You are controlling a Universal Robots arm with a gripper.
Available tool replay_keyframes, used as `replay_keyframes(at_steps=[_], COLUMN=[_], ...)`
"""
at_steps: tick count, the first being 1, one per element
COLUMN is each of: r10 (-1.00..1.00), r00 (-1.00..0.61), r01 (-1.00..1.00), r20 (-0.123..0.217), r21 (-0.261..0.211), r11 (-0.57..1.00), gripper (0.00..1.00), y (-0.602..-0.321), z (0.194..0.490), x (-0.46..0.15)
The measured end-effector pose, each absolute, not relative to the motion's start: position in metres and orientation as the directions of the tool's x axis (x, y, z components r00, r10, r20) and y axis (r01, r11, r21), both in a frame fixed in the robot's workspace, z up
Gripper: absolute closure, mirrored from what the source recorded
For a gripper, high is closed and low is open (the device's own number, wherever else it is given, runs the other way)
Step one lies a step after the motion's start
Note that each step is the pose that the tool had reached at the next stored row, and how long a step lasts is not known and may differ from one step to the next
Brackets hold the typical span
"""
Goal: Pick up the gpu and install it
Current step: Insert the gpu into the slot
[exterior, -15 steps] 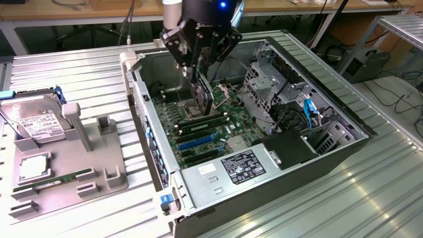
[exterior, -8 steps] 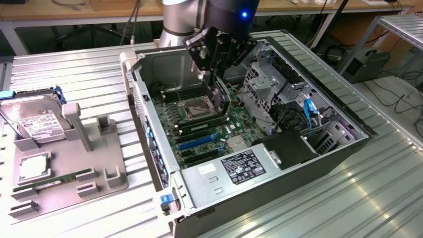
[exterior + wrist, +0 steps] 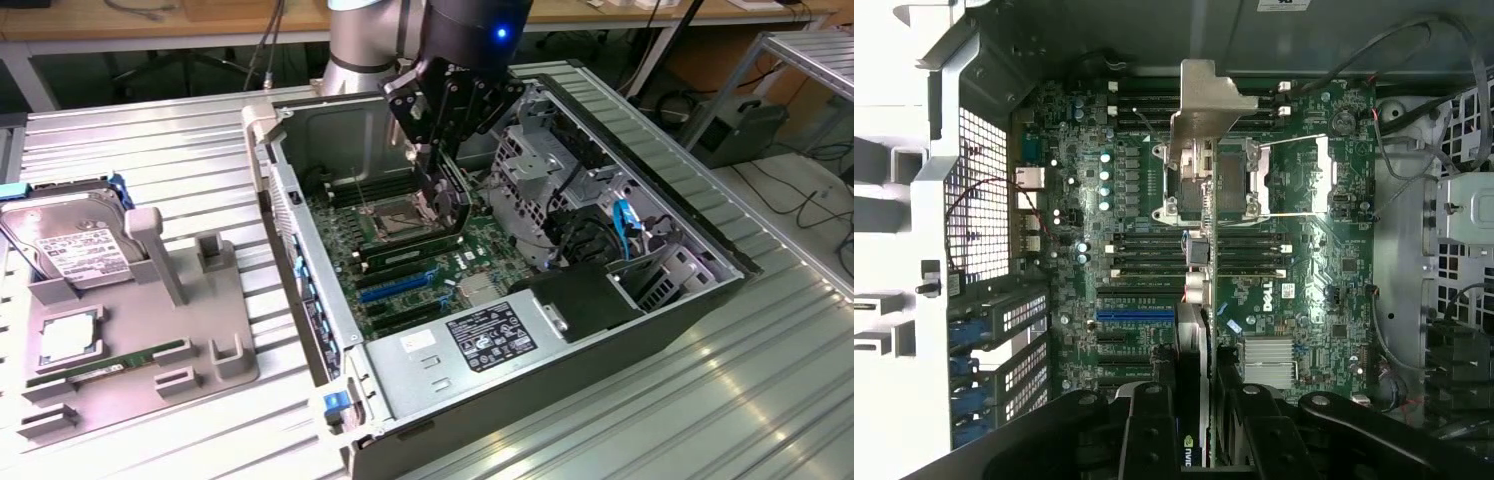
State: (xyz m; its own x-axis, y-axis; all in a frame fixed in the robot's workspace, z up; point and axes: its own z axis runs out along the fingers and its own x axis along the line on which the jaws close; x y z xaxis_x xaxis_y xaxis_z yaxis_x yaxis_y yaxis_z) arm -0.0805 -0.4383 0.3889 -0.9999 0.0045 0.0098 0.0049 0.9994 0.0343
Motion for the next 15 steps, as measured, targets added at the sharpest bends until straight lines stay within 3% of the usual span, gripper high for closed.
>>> replay_keyframes(at_steps=[10,15], r10=[0.004,-0.1], r00=[-1.0,-0.995], r01=[0.005,-0.1], r20=[0.01,0.009], r21=[0.034,0.034], r11=[0.999,0.994], gripper=[0.74,0.74], y=[-0.4383,-0.4383], z=[0.3889,0.3888], x=[-0.0805,-0.0806])
